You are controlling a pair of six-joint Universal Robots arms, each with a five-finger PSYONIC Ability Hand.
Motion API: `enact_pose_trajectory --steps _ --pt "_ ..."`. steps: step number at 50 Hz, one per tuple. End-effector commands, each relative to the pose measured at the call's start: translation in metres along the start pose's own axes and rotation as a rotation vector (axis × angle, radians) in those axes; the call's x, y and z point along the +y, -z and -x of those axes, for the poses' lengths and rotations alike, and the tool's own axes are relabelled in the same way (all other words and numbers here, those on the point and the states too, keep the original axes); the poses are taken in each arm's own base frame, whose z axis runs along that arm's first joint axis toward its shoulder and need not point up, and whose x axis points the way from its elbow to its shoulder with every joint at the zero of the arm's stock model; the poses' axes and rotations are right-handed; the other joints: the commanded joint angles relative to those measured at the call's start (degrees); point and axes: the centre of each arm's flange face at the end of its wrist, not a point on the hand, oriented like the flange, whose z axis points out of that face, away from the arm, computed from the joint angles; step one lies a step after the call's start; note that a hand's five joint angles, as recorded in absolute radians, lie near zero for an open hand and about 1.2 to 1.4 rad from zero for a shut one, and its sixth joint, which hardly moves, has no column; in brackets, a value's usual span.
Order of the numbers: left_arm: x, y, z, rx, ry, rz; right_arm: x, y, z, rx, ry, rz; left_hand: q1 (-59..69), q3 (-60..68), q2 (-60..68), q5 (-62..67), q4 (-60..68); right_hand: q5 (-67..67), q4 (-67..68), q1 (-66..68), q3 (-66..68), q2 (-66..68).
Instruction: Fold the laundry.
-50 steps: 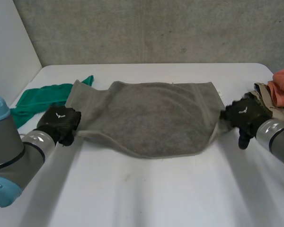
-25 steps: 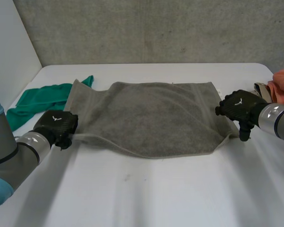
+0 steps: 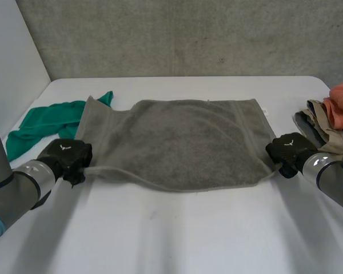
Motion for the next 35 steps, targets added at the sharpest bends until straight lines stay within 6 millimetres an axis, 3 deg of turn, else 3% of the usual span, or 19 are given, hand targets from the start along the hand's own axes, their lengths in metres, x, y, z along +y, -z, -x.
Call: enact_pose_trajectory --steps 1,6,10,14,17,21,25,29,35 --pt "0.007 0.025 -0.008 0.058 -0.071 0.136 -0.003 0.017 -0.007 0.002 -0.016 0.024 14.97 12.34 11.57 14.21 11.37 13.18 12.14 15.6 12.49 12.48" --pt "0.012 0.063 -0.014 0.129 -0.189 0.267 -0.009 0.065 -0.021 -0.017 0.105 0.141 14.97 12.34 11.57 14.21 11.37 13.18 12.14 15.6 12.49 12.48" --pt "0.017 0.088 -0.016 0.185 -0.252 0.358 0.009 0.102 -0.008 -0.205 0.199 0.341 14.97 12.34 11.57 14.21 11.37 13.18 12.14 15.6 12.49 12.48" --pt "0.019 0.101 -0.018 0.236 -0.295 0.402 0.01 0.12 0.002 -0.343 0.299 0.398 14.97 12.34 11.57 14.21 11.37 13.18 12.14 15.6 12.49 12.48" --pt "0.016 0.099 -0.018 0.246 -0.313 0.382 0.005 0.112 0.0 -0.299 0.289 0.363 14.97 12.34 11.57 14.21 11.37 13.18 12.14 15.6 12.49 12.48" --pt "0.008 0.081 -0.011 0.211 -0.303 0.317 -0.006 0.09 -0.006 -0.196 0.22 0.281 14.97 12.34 11.57 14.21 11.37 13.18 12.14 15.6 12.49 12.48" --pt "-0.007 0.049 0.0 0.142 -0.202 0.227 -0.024 0.063 -0.005 -0.128 0.185 0.174 14.97 12.34 11.57 14.21 11.37 13.18 12.14 15.6 12.49 12.48" --pt "-0.026 0.008 0.012 0.065 -0.047 0.126 -0.042 0.023 -0.015 -0.011 0.157 0.03 14.97 12.34 11.57 14.21 11.37 13.18 12.14 15.6 12.49 12.48" --pt "-0.039 -0.029 0.029 -0.054 0.0 0.048 -0.053 -0.014 -0.025 0.118 0.132 -0.061 14.97 12.34 11.57 14.21 11.37 13.18 12.14 15.6 12.49 12.48"
